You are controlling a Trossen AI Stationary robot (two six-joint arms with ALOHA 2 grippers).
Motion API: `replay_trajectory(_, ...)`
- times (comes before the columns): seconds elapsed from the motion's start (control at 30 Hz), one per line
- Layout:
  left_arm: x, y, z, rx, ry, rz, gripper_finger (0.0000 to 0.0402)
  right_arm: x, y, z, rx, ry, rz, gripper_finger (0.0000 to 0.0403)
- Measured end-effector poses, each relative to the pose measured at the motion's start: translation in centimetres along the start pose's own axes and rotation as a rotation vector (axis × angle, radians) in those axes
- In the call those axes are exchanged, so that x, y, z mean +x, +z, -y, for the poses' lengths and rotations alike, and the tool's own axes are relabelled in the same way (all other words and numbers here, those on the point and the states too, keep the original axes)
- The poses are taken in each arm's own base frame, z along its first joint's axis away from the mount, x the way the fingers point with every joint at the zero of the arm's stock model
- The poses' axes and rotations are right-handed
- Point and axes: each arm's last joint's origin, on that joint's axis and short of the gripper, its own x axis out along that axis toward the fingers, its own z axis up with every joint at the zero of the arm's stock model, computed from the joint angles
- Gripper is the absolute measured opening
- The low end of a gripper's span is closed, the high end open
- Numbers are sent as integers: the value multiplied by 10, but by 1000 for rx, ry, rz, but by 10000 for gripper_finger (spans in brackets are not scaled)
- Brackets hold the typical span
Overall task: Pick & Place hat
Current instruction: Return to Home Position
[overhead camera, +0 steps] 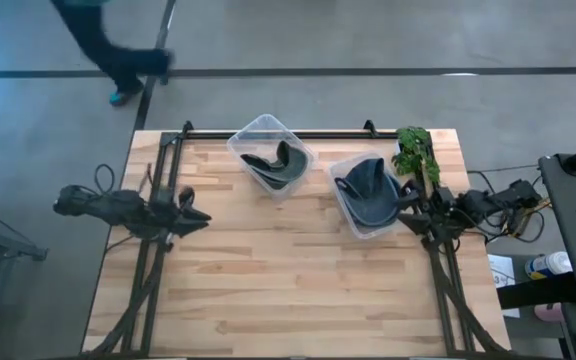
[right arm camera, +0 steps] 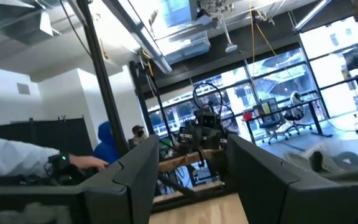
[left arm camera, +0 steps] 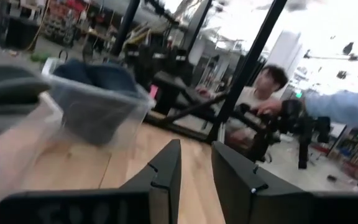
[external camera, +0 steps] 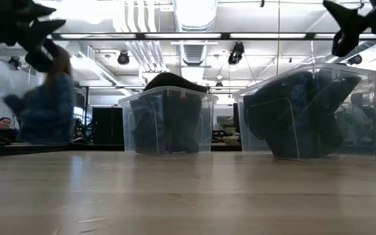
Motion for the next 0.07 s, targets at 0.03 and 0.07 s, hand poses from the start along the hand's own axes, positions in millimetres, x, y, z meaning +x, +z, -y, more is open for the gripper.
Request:
replay_trajectory(0.03,0,-3,-1,3,9,-14,83,-2,-4,1,-3,0,-8,182)
replay_trajectory(0.07,1,-5,-3,5,18,-26,83,-2,-7,3,-14,-11,-40,182)
